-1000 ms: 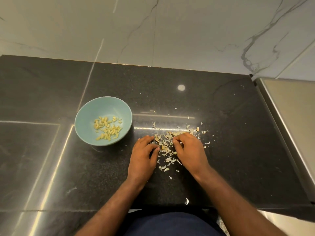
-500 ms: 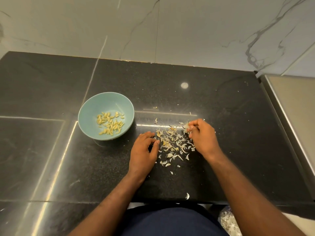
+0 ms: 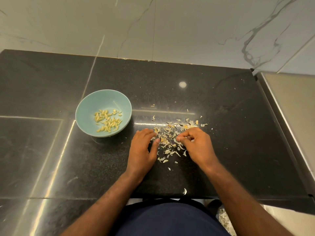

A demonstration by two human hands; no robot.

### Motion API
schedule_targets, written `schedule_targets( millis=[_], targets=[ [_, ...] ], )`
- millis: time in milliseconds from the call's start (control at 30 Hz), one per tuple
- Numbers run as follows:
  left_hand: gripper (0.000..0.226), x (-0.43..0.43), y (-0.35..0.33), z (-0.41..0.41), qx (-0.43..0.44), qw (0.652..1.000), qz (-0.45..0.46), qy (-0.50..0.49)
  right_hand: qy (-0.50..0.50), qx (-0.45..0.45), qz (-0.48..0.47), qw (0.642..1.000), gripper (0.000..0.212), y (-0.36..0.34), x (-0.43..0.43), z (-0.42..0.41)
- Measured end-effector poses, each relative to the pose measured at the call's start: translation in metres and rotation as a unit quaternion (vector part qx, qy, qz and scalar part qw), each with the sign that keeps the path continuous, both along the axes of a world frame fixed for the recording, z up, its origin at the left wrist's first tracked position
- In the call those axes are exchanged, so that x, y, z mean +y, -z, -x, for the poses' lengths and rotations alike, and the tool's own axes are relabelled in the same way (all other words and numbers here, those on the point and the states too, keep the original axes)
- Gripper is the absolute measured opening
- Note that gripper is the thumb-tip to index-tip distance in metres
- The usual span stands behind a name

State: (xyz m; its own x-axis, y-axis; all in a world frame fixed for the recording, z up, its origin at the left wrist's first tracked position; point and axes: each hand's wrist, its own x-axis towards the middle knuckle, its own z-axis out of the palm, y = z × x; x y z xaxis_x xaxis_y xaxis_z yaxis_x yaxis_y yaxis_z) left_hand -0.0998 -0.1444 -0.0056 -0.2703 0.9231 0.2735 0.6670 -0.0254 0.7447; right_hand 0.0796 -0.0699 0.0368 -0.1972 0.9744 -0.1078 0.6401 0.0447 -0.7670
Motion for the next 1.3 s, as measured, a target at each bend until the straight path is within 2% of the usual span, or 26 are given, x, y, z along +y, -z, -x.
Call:
schedule_targets(
  millis=[100,167,200,300,433,500,533,667,767,867,1000,1033,1067,1100,1167,1200,1233,1300],
  targets=[
    [0.031,-0.011,-0.008,-0.013,-0.01,1.0,0.004,0.007,-0.005,0.028,-0.009,1.0,0.011,-0.007,-0.002,0.001],
    [0.02,-0.012,-0.025,-0.022,-0.105,0.994,0.035,-0.009,-0.026,0.058,-0.004,0.998,0.016,-0.013,-0.007,0.0],
    [0.014,-0.008,-0.033,-0.024,-0.172,0.982,0.08,-0.002,-0.042,0.071,-0.004,0.997,0.017,-0.016,-0.01,0.0],
    [0.014,0.005,-0.051,-0.025,-0.381,0.898,0.213,0.043,-0.108,0.053,-0.032,0.992,0.027,-0.02,-0.018,0.002],
    [0.012,0.009,-0.059,-0.016,-0.522,0.808,0.266,0.055,-0.164,0.021,-0.062,0.984,0.035,-0.029,-0.017,0.001],
    [0.013,0.01,-0.062,-0.013,-0.552,0.781,0.287,0.057,-0.181,0.014,-0.068,0.981,0.038,-0.031,-0.018,0.001],
    [0.014,0.01,-0.062,-0.012,-0.554,0.778,0.291,0.054,-0.188,0.009,-0.067,0.98,0.038,-0.032,-0.019,0.002],
    [0.016,0.007,-0.061,-0.012,-0.536,0.802,0.26,0.051,-0.196,0.001,-0.068,0.978,0.038,-0.034,-0.023,0.004],
    [0.014,0.009,-0.062,-0.011,-0.526,0.814,0.241,0.048,-0.162,0.062,-0.048,0.984,0.031,-0.035,-0.025,0.007],
    [0.019,0.009,-0.062,-0.013,-0.565,0.79,0.233,0.051,-0.1,0.12,-0.011,0.988,0.026,-0.036,-0.025,0.011],
    [0.014,0.009,-0.06,-0.016,-0.626,0.748,0.22,0.032,-0.058,0.12,0.003,0.991,0.025,-0.039,-0.02,0.013],
    [0.013,0.01,-0.06,-0.016,-0.62,0.754,0.217,0.026,-0.057,0.115,0.003,0.992,0.026,-0.041,-0.019,0.014],
    [0.011,0.01,-0.059,-0.017,-0.588,0.779,0.215,0.013,-0.056,0.104,0.002,0.993,0.024,-0.041,-0.018,0.016],
    [0.007,0.01,-0.057,-0.016,-0.526,0.824,0.209,-0.008,-0.053,0.095,0.002,0.994,0.021,-0.041,-0.017,0.017],
    [0.015,0.01,-0.053,-0.014,-0.343,0.919,0.187,-0.047,-0.04,0.092,0.005,0.995,0.015,-0.042,-0.014,0.017],
    [0.018,0.01,-0.053,-0.012,-0.274,0.945,0.171,-0.055,-0.035,0.093,0.006,0.995,0.014,-0.042,-0.012,0.016],
    [0.018,0.011,-0.055,-0.011,-0.241,0.956,0.156,-0.057,-0.034,0.093,0.006,0.995,0.013,-0.043,-0.01,0.015],
    [0.017,0.011,-0.059,-0.009,-0.247,0.958,0.14,-0.048,-0.047,0.097,0.012,0.994,0.012,-0.043,-0.009,0.012]
  ],
)
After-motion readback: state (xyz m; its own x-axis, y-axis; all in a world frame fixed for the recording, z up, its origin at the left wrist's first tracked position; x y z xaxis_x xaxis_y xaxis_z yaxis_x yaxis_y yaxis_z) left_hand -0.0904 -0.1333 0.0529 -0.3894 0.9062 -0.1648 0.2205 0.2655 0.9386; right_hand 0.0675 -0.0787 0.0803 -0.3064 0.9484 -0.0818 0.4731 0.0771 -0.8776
